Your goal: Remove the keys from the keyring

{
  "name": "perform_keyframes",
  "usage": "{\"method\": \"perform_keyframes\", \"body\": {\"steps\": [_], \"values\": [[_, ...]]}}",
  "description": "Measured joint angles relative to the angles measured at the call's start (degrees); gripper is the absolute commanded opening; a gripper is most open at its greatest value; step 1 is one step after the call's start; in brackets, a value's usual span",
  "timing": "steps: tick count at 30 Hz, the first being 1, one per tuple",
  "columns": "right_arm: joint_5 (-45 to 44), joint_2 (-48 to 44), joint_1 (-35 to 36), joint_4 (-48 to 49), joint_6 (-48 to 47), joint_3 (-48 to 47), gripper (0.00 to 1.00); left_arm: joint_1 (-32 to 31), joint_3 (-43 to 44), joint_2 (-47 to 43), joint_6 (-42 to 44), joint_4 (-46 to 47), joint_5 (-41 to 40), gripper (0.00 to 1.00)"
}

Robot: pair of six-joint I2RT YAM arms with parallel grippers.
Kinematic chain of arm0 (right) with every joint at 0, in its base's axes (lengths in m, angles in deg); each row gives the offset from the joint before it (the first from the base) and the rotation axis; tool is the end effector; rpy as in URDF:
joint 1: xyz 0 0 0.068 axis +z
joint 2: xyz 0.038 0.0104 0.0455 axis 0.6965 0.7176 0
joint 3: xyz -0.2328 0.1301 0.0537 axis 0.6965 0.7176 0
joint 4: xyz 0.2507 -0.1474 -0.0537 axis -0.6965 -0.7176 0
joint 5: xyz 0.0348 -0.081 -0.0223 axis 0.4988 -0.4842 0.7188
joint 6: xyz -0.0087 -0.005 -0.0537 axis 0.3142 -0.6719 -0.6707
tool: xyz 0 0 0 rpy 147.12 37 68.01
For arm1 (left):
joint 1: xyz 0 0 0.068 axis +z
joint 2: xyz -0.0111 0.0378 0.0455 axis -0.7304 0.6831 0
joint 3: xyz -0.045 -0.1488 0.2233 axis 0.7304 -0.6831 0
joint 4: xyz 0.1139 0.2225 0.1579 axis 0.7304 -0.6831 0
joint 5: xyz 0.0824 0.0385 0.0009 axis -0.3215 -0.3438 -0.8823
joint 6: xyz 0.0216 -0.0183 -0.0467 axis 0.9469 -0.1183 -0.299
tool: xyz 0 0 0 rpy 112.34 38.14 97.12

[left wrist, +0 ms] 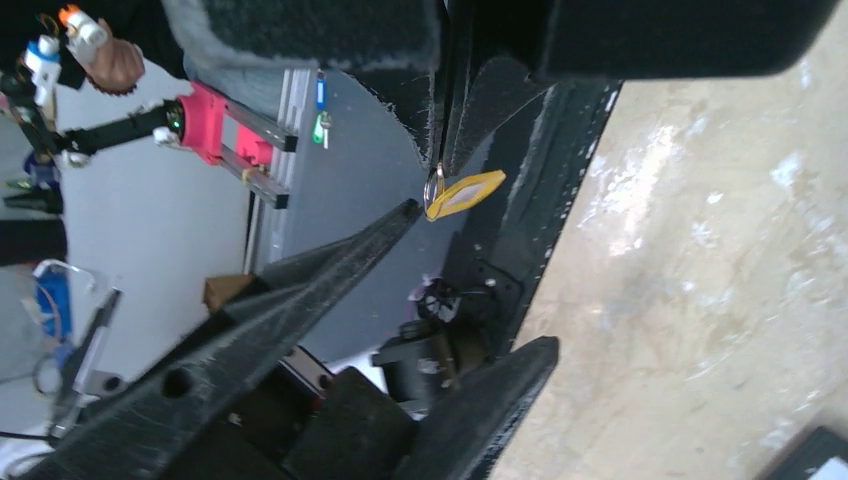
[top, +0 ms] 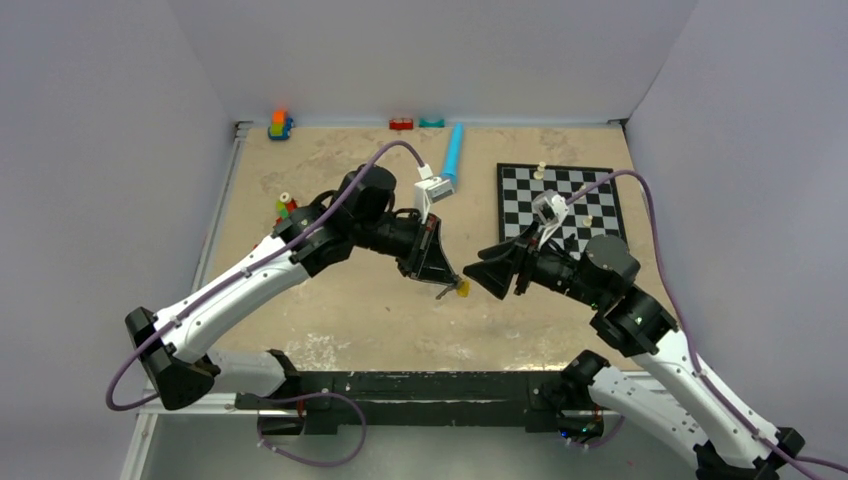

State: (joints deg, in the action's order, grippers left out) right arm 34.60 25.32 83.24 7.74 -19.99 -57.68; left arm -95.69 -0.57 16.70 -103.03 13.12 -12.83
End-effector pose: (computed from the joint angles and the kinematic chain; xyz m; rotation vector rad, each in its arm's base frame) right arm 0.1365 0.1267 0.3707 -0.4162 1.7276 1.1758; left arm 0.1902 -0.2510 0.3920 0.8032 2.2579 -1.4505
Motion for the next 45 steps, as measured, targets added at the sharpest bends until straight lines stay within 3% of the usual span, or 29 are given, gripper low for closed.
{"method": "perform_keyframes", "body": {"steps": [6,17,31,45], "values": [[3.0,-0.7,0.0,-1.6,-1.4,-2.2,0.58,0.0,-1.8,-2.1,-2.4,4.5,6.7,0.00],[8.3,0.3,0.0,-1.5,-1.6,-2.4,0.46,0.0,-2.7,-2.1,-6.5,8.8,10.1,0.00],[8.5,-1.0,0.0,-3.7,-1.7,-5.9,0.52,0.0,-2.7,-2.1,-7.6,8.8,10.9,0.00],[15.4,0.8,0.0,-2.5,-1.4,-9.7,0.49,0.0,-2.4,-2.1,-9.1,7.4,11.5,0.00]]}}
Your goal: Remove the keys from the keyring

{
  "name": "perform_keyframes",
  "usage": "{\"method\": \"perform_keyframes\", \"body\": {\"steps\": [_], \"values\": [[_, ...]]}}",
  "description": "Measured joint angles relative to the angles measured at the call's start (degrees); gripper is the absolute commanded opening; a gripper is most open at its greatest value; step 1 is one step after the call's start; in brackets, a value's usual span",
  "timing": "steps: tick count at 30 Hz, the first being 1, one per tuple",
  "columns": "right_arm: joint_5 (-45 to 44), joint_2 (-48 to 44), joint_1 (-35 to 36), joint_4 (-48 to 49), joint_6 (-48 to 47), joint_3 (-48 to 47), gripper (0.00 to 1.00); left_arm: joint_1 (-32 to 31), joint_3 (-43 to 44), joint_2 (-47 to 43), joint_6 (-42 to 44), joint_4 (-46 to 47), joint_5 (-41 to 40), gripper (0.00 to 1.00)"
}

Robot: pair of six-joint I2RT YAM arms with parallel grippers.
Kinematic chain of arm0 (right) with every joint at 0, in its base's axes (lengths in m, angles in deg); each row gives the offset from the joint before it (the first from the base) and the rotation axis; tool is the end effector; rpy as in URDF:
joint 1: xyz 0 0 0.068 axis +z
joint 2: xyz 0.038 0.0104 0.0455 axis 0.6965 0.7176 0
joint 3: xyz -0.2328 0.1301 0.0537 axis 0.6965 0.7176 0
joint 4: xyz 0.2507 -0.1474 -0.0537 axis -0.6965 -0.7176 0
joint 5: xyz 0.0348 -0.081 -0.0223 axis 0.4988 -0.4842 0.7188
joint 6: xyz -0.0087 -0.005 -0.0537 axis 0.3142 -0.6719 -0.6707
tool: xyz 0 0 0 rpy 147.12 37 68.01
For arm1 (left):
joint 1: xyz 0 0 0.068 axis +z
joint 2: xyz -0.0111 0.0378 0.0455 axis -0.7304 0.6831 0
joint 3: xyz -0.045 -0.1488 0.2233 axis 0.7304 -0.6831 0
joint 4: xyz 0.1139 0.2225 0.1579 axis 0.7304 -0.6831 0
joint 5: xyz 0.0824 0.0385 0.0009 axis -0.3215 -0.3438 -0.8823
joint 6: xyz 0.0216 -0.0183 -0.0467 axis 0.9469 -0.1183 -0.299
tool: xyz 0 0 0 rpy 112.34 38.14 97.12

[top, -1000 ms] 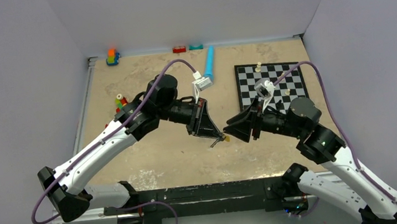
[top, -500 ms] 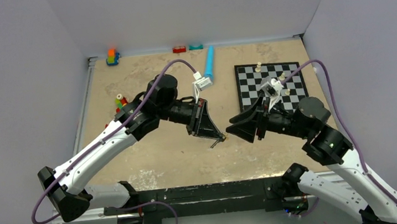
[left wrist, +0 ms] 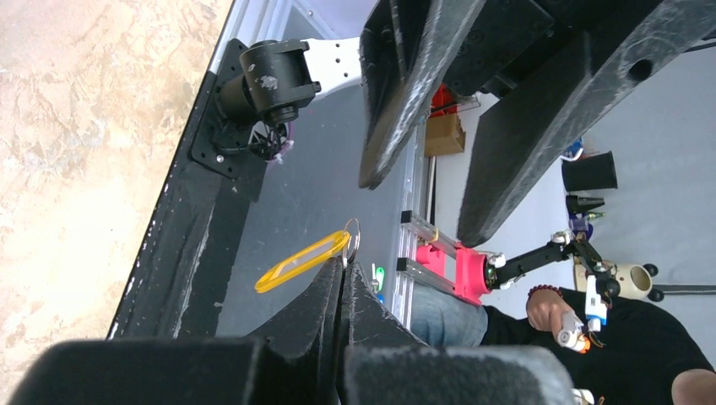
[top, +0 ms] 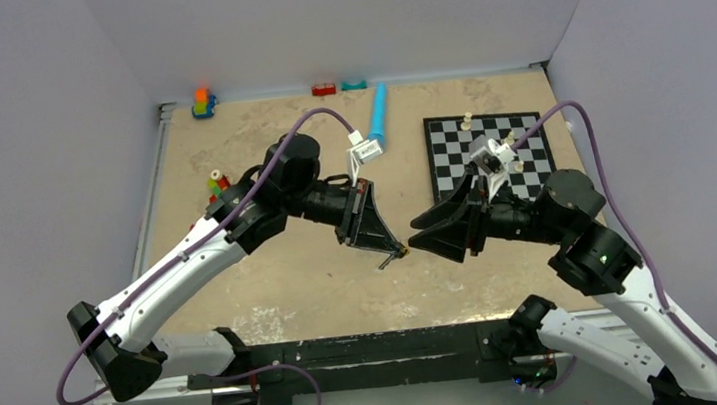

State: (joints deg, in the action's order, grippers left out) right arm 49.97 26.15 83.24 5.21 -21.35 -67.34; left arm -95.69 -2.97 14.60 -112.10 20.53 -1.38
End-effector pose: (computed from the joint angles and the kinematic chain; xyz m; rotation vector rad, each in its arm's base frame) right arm 0.1144 0.1200 0.4252 -0.6757 1.5747 1.3696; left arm 0.1814 -0.2490 0.4011 0.8295 2.2082 -1.7478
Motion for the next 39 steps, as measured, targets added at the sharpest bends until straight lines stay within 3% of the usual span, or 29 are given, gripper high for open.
{"method": "perform_keyframes", "body": {"steps": [9,16,30,39], "values": [[2.4,2.1,0.0,-0.7,-0.1,0.0,0.43,0.0,1.2,0.0,-1.4,0.1,0.6,0.00],[2.4,2.2,0.0,-0.7,-0.2,0.0,0.32,0.0,1.5,-0.2,-1.4,0.0,0.6,0.00],[2.6,2.3,0.0,-0.7,0.3,0.1,0.29,0.0,1.5,-0.2,-1.4,0.1,0.6,0.00],[3.1,2.6,0.0,-0.7,0.4,0.4,0.14,0.0,1.5,-0.2,-1.4,0.1,0.6,0.00]]}}
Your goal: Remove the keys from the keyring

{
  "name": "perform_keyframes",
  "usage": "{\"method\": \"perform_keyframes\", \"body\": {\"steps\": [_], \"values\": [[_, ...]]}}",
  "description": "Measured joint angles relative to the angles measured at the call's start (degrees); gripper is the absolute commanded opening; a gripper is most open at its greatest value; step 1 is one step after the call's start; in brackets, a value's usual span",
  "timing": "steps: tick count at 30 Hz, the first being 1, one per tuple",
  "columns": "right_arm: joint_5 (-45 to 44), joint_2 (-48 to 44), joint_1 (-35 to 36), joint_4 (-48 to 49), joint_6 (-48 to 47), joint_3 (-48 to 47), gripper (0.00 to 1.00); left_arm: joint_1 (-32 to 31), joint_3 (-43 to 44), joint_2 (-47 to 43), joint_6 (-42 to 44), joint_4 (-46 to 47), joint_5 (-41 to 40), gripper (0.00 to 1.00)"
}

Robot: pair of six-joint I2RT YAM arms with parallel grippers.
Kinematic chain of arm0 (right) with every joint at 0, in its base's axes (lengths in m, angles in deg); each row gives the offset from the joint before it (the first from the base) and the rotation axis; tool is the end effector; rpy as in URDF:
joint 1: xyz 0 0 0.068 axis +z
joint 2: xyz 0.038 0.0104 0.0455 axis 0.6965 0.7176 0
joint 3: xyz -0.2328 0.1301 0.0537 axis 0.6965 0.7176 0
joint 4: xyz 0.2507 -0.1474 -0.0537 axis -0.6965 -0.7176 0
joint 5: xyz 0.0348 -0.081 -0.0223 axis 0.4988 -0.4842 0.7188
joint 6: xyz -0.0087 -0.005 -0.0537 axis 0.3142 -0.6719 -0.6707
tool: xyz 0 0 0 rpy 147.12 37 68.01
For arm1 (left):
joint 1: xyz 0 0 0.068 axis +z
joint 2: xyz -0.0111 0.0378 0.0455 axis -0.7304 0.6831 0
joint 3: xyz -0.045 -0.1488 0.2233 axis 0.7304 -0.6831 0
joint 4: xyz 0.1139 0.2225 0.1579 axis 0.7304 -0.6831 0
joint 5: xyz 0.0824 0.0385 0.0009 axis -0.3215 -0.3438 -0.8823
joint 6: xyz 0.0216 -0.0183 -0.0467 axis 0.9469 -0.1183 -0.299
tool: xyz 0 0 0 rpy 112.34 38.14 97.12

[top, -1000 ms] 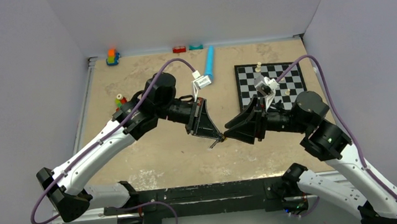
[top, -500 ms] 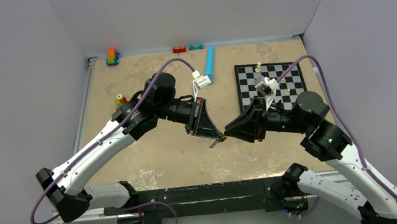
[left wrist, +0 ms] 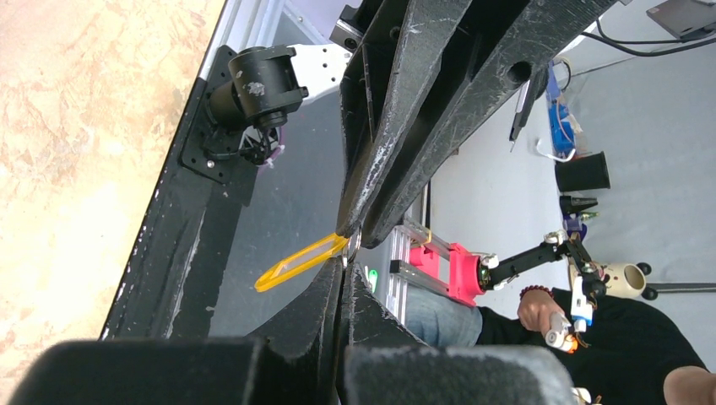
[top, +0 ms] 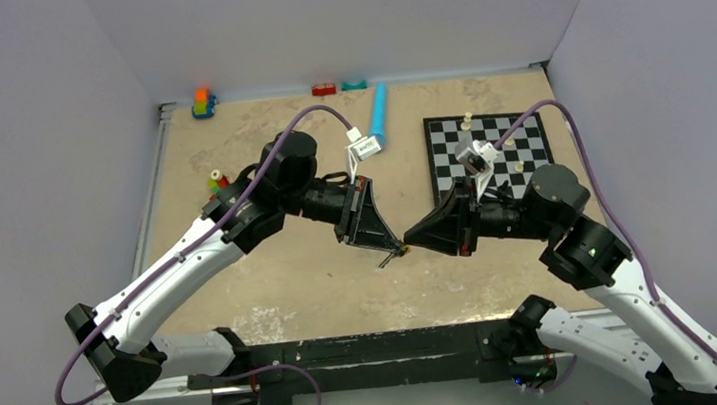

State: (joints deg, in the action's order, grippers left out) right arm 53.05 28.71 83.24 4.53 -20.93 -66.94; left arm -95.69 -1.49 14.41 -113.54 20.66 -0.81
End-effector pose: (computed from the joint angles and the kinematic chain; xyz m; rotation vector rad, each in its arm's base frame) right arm 0.1239 0.1297 0.4148 -0.7132 1.6415 1.4116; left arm 0.1798 -0.2475 0.4118 0.8234 2.1889 -1.7746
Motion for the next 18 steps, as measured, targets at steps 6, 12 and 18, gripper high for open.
{"method": "perform_keyframes", "body": {"steps": [6,12,18], "values": [[0.7,0.0,0.0,0.0,0.0,0.2,0.00,0.0,0.0,0.0,-0.3,0.1,0.3,0.01],[0.8,-0.2,0.0,0.0,0.2,0.2,0.00,0.0,0.0,0.0,-1.1,0.4,0.6,0.31],[0.7,-0.6,0.0,0.0,0.4,0.2,0.00,0.0,0.3,-0.1,-1.4,0.4,0.4,0.51]]}}
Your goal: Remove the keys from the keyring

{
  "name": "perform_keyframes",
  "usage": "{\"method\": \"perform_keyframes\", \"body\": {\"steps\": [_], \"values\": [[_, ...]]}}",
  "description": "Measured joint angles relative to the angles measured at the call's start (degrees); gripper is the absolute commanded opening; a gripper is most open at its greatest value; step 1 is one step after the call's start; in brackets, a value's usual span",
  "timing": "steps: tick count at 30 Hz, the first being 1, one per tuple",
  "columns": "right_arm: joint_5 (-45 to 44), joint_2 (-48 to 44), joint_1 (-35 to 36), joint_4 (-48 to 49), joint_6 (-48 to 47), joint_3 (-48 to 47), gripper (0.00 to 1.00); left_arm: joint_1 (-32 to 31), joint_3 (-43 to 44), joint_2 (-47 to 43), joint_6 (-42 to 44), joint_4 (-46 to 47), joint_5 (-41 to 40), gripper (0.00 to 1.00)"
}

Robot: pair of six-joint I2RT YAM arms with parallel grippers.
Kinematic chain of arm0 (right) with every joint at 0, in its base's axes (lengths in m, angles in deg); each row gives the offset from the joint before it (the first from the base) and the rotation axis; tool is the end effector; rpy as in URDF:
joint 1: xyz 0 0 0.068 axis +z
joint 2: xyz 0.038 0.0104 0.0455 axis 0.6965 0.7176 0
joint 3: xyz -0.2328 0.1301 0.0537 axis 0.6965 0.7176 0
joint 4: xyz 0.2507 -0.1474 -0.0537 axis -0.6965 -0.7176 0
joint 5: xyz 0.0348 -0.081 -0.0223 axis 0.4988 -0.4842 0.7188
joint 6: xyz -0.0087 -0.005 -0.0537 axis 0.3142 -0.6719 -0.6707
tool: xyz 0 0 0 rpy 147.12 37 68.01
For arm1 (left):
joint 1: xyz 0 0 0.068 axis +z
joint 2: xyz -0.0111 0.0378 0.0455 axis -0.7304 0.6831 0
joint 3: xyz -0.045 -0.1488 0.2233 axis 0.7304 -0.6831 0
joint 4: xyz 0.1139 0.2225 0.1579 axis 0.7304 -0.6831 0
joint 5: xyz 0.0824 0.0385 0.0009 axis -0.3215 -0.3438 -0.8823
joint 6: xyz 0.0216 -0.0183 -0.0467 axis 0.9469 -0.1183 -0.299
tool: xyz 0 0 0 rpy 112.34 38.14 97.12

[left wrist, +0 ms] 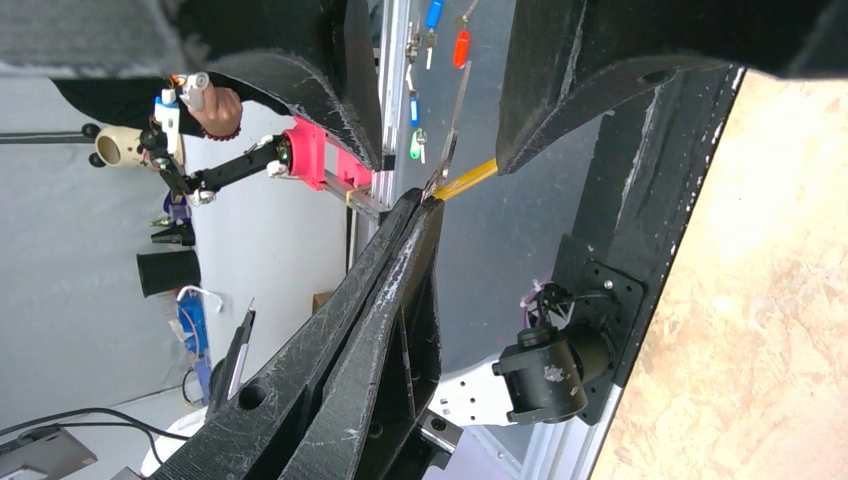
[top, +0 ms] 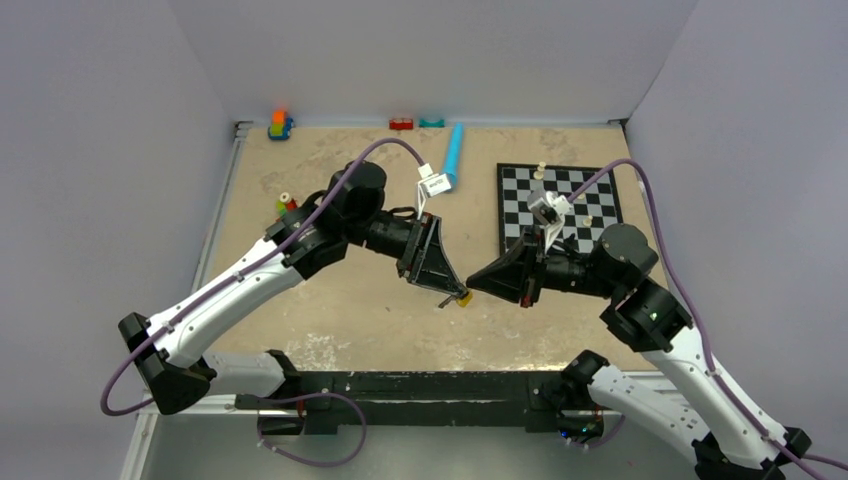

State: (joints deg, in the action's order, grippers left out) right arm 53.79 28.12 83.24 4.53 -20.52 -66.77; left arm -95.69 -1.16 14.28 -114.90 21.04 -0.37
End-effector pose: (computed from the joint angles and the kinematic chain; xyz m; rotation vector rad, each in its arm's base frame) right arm 0.1213 0.1281 0.4153 -0.7203 1.6355 1.4261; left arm 0.1790 -0.2469 0.4152 0.8121 2.1891 -1.7953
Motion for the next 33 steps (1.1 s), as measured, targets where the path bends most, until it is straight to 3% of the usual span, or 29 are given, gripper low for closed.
{"method": "perform_keyframes", "body": {"steps": [10,18,26,33], "values": [[0.5,-1.4,0.0,0.7,0.4,0.2,0.00,0.0,0.2,-1.3,0.0,-0.5,-0.9,0.50],[8.6,-3.9,0.0,8.5,2.2,4.2,0.00,0.0,0.2,-4.2,0.4,-0.3,-0.8,0.50],[17.5,-1.5,0.0,17.2,4.1,4.3,0.00,0.0,0.2,-8.2,1.0,1.3,1.1,0.47],[15.9,4.3,0.0,17.3,3.0,-0.2,0.00,0.0,0.2,-9.4,2.6,0.5,-1.7,0.45]]}}
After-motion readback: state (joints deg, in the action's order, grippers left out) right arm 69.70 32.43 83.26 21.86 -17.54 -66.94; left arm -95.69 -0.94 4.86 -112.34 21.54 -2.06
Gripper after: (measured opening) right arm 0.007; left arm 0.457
